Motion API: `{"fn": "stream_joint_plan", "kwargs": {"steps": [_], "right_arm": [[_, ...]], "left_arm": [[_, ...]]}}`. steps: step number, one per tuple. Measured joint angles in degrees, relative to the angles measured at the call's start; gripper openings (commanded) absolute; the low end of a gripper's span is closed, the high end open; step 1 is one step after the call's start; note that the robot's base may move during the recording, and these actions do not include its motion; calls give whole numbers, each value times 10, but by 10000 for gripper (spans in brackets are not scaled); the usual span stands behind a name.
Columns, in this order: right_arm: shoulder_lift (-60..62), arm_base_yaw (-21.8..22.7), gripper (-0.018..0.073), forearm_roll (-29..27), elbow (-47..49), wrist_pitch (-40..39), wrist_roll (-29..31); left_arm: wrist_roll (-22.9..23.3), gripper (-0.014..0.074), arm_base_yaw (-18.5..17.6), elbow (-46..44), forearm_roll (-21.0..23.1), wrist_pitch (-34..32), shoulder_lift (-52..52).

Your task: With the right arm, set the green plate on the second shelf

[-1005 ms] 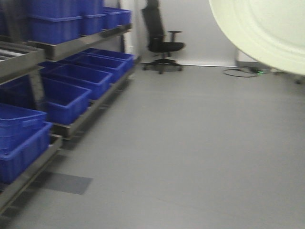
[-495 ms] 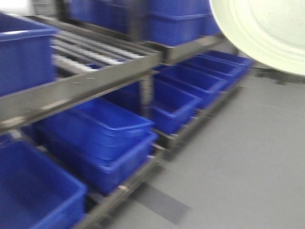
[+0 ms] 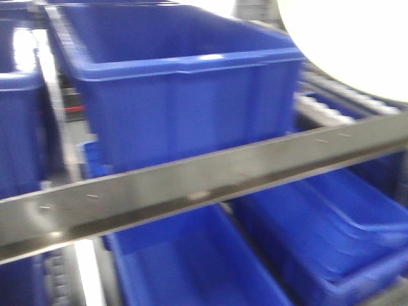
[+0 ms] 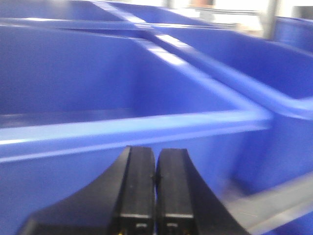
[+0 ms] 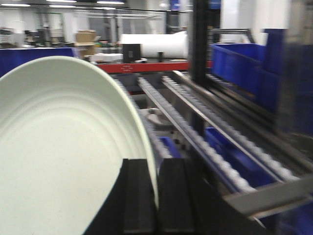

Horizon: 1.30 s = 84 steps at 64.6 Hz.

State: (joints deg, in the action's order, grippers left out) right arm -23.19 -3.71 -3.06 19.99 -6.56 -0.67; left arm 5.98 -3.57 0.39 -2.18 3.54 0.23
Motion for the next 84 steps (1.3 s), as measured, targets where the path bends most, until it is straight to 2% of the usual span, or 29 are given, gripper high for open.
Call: {"fn": "stream_joint_plan", "kwargs": {"steps": [84], "right_arm": [[0,0,30,0,0,0,0]], "left_arm": [[0,131,0,0,0,0,0]]}}
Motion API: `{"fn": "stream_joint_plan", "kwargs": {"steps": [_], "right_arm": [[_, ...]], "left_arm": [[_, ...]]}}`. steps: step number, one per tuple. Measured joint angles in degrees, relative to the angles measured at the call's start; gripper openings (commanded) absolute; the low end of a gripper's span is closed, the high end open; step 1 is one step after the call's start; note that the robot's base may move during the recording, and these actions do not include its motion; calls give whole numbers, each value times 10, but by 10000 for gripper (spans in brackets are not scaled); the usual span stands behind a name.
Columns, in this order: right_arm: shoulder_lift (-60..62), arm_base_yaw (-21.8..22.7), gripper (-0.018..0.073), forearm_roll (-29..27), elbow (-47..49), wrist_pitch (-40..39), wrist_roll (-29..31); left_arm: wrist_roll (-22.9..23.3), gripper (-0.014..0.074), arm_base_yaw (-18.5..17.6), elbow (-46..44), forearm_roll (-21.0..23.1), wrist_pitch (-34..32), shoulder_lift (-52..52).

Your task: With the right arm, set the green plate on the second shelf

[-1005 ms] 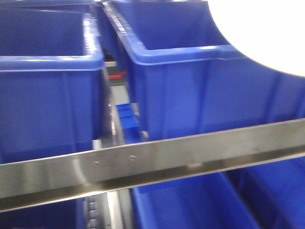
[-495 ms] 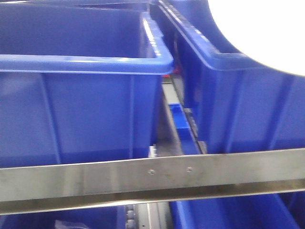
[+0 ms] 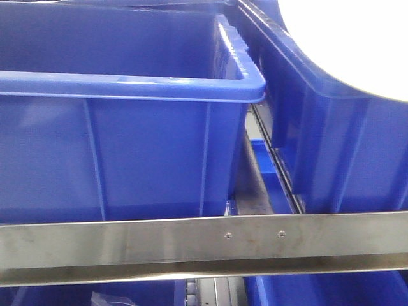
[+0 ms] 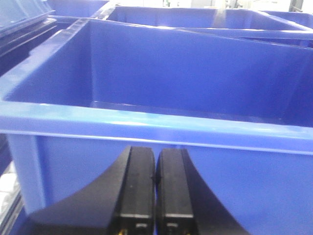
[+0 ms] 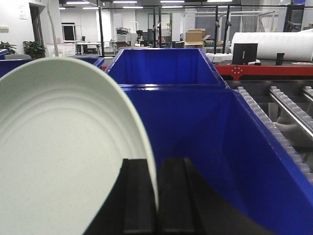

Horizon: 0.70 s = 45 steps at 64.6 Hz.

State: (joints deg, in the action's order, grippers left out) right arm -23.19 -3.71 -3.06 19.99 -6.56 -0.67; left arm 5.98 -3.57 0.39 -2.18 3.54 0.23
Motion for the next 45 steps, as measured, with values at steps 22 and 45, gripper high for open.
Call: {"fn": "stream_joint_plan", "kwargs": {"steps": [22,45], "right_arm": [[-8,0,32,-19,-1,-81,0],[-192,4,32,-247,84,-239,244]], "left_arm": [[0,131,0,0,0,0,0],[0,131,0,0,0,0,0]]}}
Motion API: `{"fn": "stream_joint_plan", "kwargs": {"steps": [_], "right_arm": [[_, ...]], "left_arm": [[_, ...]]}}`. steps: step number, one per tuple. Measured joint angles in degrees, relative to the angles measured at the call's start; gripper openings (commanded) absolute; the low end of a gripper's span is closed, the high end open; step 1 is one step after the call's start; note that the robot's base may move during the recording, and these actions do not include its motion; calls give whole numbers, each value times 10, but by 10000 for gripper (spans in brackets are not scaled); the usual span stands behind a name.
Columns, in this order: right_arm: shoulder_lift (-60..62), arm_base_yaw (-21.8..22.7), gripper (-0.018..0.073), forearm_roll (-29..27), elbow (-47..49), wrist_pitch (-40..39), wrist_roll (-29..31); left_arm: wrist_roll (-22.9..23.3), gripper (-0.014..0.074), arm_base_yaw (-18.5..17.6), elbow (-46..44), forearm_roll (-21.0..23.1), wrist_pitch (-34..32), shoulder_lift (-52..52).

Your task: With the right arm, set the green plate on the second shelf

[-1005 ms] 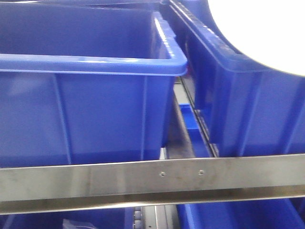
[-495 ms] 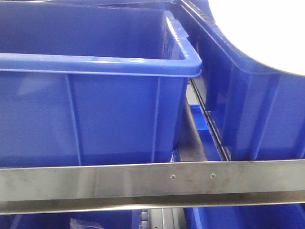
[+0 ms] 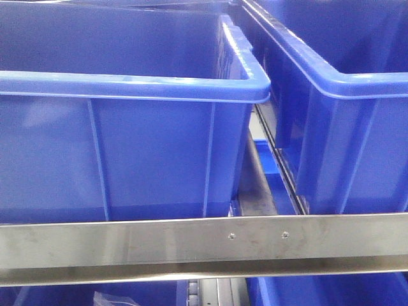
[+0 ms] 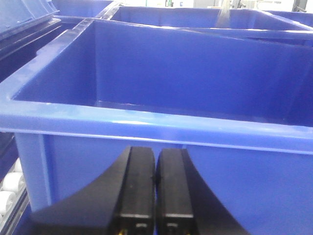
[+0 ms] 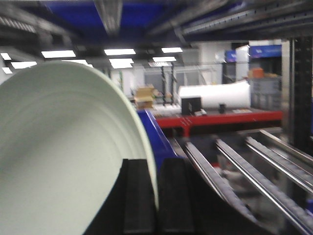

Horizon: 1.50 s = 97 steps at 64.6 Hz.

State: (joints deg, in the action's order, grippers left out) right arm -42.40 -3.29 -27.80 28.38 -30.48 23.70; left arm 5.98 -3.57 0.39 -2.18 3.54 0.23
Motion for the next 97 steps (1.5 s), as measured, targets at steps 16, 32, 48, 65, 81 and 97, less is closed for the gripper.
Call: {"fn": "stream_joint_plan", "kwargs": {"steps": [16,32,48,65,81,97], "right_arm": [[-143,1,178,-20,80,41,41],[-176,2,300,-20,112,124,41],[-108,2,34,-20,115,248,41],[47,2,27,-18,84,365,41],[172,2,27,-17,40,434,41],[192,2,27,-17,23,481,41]], "left_arm": [[0,131,0,0,0,0,0],[0,131,0,0,0,0,0],[0,131,0,0,0,0,0],[0,131,0,0,0,0,0],[0,131,0,0,0,0,0],[0,131,0,0,0,0,0]]}}
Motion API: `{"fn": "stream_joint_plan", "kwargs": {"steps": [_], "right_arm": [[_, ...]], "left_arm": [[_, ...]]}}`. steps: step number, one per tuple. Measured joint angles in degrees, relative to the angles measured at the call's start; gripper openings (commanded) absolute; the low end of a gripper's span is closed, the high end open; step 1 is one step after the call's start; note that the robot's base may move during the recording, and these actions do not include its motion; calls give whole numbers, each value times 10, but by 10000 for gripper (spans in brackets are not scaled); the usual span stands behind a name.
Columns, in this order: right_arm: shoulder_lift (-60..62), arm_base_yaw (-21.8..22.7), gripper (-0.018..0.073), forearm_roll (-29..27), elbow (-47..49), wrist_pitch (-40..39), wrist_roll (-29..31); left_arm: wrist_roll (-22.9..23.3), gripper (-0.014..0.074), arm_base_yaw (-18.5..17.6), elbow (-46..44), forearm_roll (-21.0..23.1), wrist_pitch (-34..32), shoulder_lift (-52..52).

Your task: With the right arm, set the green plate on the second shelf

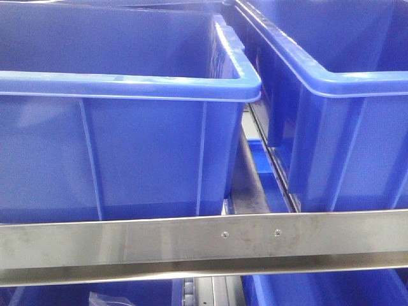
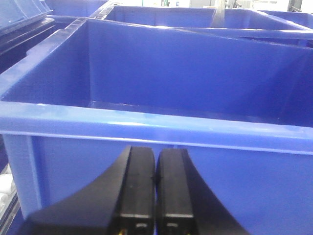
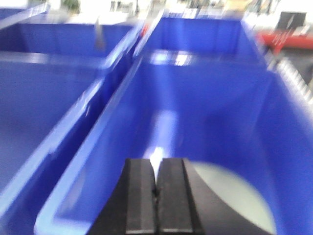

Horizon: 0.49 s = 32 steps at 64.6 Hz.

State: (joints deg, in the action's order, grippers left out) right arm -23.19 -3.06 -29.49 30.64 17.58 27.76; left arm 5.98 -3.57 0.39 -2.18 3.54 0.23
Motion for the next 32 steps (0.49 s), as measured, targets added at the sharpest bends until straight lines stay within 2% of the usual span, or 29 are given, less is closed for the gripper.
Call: {"fn": "stream_joint_plan", "kwargs": {"steps": [10,20,25,32], "right_arm": [[39,4,27,-31,-97,-28,0],[158,5,27,-94,-241,-89,0],[216,5,27,-103,-297,-104,0],[235,5,27,-97,-321,-107,4]], "left_arm": [[0,131,0,0,0,0,0],[0,131,0,0,0,0,0],[0,131,0,0,0,0,0],[0,131,0,0,0,-1,0]]}}
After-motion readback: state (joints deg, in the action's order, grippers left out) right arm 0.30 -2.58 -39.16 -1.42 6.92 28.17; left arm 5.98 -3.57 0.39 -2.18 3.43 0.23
